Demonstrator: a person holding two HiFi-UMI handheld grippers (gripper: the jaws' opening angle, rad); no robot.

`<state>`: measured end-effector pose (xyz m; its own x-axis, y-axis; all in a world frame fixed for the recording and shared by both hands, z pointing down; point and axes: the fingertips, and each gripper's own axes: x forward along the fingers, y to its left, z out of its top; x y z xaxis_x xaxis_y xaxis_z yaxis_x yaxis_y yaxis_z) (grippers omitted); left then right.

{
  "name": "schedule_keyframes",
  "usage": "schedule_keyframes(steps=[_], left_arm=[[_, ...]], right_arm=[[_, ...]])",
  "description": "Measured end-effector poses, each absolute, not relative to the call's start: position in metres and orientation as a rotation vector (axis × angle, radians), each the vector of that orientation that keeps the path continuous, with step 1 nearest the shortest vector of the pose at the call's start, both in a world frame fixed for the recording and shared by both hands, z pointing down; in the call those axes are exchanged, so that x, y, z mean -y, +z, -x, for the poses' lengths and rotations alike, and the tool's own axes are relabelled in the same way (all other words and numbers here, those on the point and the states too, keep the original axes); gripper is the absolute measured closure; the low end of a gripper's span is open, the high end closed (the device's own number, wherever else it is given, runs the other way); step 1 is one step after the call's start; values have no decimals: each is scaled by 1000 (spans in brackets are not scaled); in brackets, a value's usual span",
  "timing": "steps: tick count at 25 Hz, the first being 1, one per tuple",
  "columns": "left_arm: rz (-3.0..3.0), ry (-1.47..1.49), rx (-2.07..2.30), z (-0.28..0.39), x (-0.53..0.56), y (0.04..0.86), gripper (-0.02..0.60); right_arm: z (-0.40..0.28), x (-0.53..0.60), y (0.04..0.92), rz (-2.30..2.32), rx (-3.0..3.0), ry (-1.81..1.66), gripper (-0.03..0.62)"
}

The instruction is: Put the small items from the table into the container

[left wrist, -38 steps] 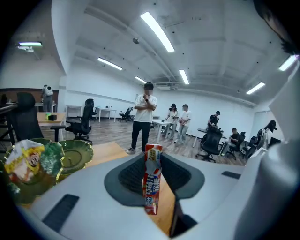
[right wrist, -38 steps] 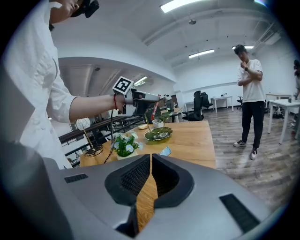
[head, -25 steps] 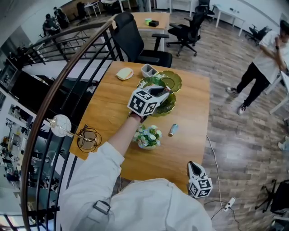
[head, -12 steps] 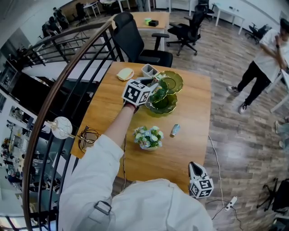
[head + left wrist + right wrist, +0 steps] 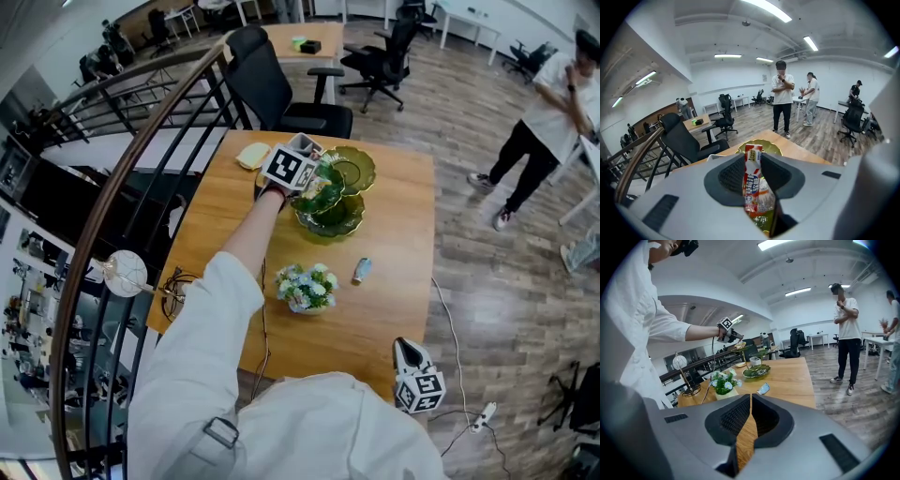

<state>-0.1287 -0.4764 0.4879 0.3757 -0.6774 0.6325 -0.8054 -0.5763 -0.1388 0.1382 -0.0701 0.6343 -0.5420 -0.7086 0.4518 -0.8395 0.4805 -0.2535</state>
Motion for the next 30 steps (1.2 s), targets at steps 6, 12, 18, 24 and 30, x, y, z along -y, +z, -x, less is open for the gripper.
schedule_keyframes(steps=[6,12,18,24,30], left_arm=[[-2386,1066,1313,128,485,503,471],[-2399,1052,1333,127,483,500,471],[-2410,1060,1329,128,479,496,471],[-2400,1101,1331,132,475,496,546],[-2399,1059,1345,132,473,491,560]], right_arm=[[-144,72,635,-1334,2433,663,579],[-144,72,638,-1325,2433,665,579],[-145,73,637,-1321,2439,659,579],[-143,73,635,-1317,2447,655,579],[-144,71,634,-1319,2451,656,579]])
